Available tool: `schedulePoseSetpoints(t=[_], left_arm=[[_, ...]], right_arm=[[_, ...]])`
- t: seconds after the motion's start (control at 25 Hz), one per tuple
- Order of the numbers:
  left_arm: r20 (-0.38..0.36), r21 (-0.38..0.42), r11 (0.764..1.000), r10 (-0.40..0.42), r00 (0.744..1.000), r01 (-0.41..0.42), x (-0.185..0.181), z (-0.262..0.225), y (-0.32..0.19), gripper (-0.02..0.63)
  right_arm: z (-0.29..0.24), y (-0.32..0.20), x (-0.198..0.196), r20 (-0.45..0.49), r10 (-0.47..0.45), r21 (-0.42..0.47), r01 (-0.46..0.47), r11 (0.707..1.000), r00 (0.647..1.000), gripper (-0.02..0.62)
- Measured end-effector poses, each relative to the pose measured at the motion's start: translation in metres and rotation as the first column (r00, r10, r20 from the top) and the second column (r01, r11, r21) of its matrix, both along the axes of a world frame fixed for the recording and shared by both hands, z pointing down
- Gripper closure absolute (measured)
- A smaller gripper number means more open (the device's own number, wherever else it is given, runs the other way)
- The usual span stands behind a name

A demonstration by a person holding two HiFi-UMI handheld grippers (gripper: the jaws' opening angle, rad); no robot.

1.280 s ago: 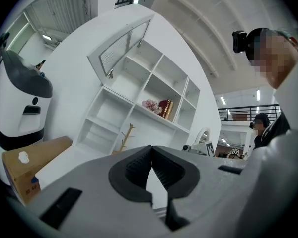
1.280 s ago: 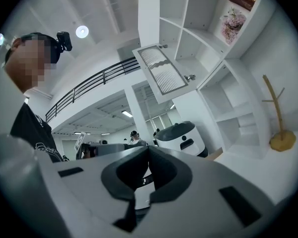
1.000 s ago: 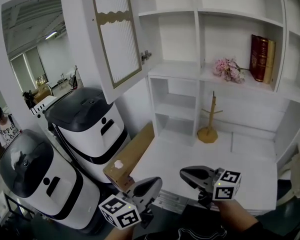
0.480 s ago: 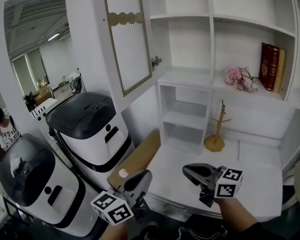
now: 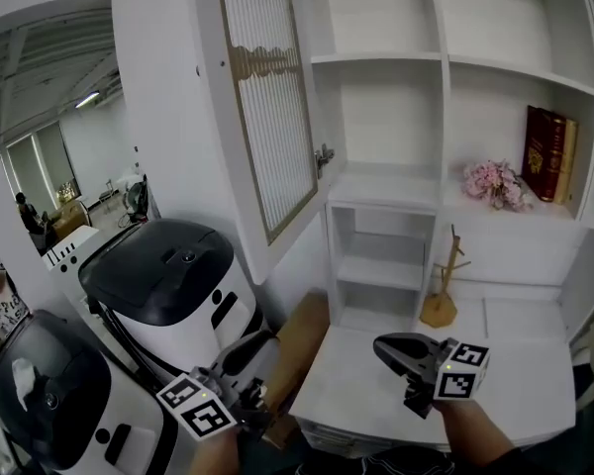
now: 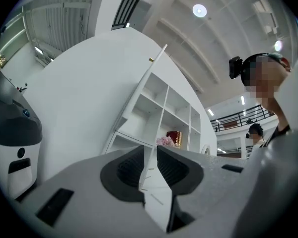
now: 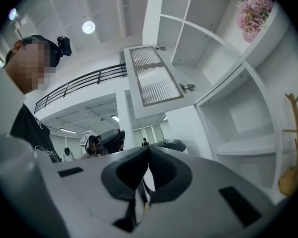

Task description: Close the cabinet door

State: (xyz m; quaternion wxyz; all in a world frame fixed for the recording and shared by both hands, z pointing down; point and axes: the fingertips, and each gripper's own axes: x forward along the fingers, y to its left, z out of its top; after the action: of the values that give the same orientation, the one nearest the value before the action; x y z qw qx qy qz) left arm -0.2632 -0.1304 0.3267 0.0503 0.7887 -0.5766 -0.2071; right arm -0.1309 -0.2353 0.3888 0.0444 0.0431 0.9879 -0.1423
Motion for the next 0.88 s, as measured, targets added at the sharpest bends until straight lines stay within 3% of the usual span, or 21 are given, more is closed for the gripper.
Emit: schedulePoseSetpoints(t=[0.2, 0.4, 0.64, 0.88], left_arm=[[-0.037, 0.093, 0.995, 0.045, 0.998, -0.041, -0.053, -0.029, -0.011, 0.508], [-0.038, 0.22, 0.97, 0.117, 0.992, -0.106, -0.092, -0.088, -0.024, 0.437], [0.0, 0.406, 0.899, 0.18, 0.984, -0.165, -0.121, -0.179, -0.036, 0.388], [0.081, 0.518, 0.818, 0.244, 0.966, -0.25, -0.118, -0.248, -0.047, 0.332]], right_arm=[[0.002, -0.012, -0.021, -0.019, 0.059, -0.005, -0.059, 0.998, 0.998, 0.589], [-0.009, -0.022, -0.017, -0.033, 0.123, 0.034, -0.122, 0.992, 0.992, 0.589], [-0.031, -0.034, 0.0, -0.036, 0.252, 0.099, -0.247, 0.964, 0.967, 0.589], [-0.041, -0.033, 0.014, -0.053, 0.333, 0.138, -0.323, 0.936, 0.941, 0.589]])
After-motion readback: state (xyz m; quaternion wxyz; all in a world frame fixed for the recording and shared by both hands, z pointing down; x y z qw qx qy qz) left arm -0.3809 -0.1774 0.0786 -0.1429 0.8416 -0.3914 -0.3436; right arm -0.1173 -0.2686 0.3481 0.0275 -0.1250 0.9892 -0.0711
